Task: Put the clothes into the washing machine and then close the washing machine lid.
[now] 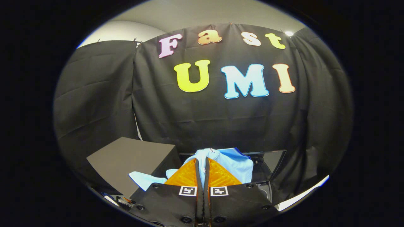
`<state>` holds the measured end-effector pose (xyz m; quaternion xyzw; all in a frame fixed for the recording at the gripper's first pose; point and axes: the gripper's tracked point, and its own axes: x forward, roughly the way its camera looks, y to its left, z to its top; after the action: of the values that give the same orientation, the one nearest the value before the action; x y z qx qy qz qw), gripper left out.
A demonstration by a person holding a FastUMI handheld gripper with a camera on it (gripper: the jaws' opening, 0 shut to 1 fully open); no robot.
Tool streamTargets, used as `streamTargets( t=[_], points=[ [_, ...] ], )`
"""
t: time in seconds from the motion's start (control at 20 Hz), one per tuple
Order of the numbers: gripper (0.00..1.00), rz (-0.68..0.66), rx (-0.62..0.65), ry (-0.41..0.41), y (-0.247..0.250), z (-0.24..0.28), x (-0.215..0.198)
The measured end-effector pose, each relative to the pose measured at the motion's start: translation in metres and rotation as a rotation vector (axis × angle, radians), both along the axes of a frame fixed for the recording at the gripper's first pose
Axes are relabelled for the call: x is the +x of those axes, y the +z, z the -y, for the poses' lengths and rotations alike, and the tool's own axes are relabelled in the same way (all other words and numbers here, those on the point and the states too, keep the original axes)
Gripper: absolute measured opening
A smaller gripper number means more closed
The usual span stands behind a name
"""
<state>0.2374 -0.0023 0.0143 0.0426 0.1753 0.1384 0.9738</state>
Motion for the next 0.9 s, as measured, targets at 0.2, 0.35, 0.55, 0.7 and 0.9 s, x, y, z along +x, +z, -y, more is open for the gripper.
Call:
streamTargets(
  t=[0.2, 0.35, 0.55, 0.7, 0.9],
  points=[
    [0.02, -0.034, -0.007, -0.017, -0.037, 0.015, 0.000],
    [0.02, -0.075, -0.013, -0.025, -0.070, 0.021, -0.002],
    [0.02, -0.122, -0.057, -0.037, -0.113, 0.029, -0.003],
    [0.02, -0.161, -0.072, -0.046, -0.141, 0.033, -0.004],
    [0.03, -0.213, -0.069, -0.055, -0.170, 0.034, -0.009]
  ],
)
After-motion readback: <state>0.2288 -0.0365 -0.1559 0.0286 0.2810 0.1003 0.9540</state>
